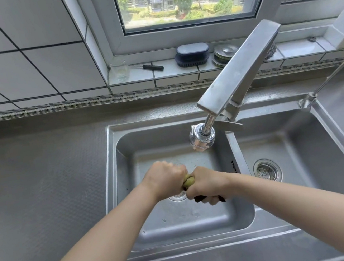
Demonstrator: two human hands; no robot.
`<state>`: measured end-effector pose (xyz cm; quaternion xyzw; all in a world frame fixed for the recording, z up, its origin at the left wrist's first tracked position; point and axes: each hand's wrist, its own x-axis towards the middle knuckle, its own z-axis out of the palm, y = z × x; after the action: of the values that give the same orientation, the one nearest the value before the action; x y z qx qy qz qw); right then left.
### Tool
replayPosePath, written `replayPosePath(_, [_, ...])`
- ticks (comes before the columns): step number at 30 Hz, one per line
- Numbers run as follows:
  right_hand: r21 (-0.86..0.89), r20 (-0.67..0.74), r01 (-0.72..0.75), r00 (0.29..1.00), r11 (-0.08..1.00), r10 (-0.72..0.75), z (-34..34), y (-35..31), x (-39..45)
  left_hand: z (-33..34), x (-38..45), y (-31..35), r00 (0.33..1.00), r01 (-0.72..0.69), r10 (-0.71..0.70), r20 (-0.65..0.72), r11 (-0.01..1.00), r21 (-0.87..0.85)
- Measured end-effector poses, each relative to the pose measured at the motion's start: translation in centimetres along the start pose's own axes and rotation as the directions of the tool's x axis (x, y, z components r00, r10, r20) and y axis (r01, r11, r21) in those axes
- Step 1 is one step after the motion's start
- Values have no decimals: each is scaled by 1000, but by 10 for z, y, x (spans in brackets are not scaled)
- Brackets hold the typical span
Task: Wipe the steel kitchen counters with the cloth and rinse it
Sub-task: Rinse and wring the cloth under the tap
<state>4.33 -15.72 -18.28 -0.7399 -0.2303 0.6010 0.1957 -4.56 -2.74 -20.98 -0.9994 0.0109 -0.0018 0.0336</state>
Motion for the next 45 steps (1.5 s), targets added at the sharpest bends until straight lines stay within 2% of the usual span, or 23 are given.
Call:
replayPosePath(3, [143, 50, 52, 997, 988, -60, 2, 0, 0, 3, -2, -4, 993, 27, -30, -116, 999, -21])
replayPosePath(5, [72, 21, 102, 994, 992, -104, -1, -1, -2, 5, -5, -6, 988, 105, -113, -105, 991, -77])
replayPosePath(7, [15, -53, 130, 990, 991, -129, -7, 1, -3, 7, -13, -11, 964, 254, -265, -38, 950, -180])
replayPosePath(9, [37, -141, 184, 974, 982, -177, -14, 4, -4, 8, -22, -15, 900, 436, -409, 150, 842, -319])
replayPosePath(10, [13, -181, 222, 960, 975, -216, -17, 5, -5, 8, -26, -16, 872, 490, -426, 242, 772, -405])
replayPosePath(13, [-190, -251, 283, 912, 940, -325, -20, 7, -8, 8, -38, -10, 816, 577, -385, 431, 491, -653])
replayPosePath(15, [-199, -282, 280, 901, 939, -328, -18, 7, -14, 6, -44, -2, 794, 596, -345, 501, 279, -752])
replayPosePath(18, [-77, -333, 315, 886, 946, -322, -16, 7, -22, -1, -51, 9, 798, 560, -296, 524, 46, -827])
replayPosePath(23, [42, -418, 417, 833, 908, -363, -9, 6, -38, -7, -66, 22, 788, 518, -272, 553, -194, -833])
replayPosePath(25, [74, -432, 448, 820, 891, -376, -7, 5, -44, -7, -70, 25, 784, 506, -268, 560, -248, -826])
replayPosePath(28, [223, -419, 457, 842, 861, -339, -1, 7, -51, -7, -74, 31, 780, 473, -298, 550, -294, -831])
replayPosePath(32, [411, -387, 442, 876, 797, -286, 4, 10, -57, -5, -78, 36, 772, 312, -276, 572, -620, -720])
replayPosePath(35, [520, -350, 435, 893, 735, -282, 6, 11, -60, -6, -74, 39, 741, 162, -292, 604, -796, -583])
replayPosePath(37, [527, -332, 430, 898, 733, -288, 8, 12, -60, -9, -70, 41, 706, 95, -330, 627, -833, -544])
replayPosePath(38, [529, -329, 427, 900, 733, -287, 10, 12, -59, -11, -68, 43, 717, 89, -331, 613, -830, -551])
replayPosePath(41, [538, -349, 416, 902, 733, -255, 11, 13, -56, -18, -66, 48, 831, 133, -251, 496, -777, -615])
replayPosePath(43, [579, -326, 395, 914, 713, -241, 11, 11, -55, -20, -66, 53, 872, 216, -198, 448, -665, -715])
replayPosePath(45, [641, -267, 350, 936, 683, -229, 11, 8, -55, -22, -66, 57, 868, 331, -215, 448, -422, -844])
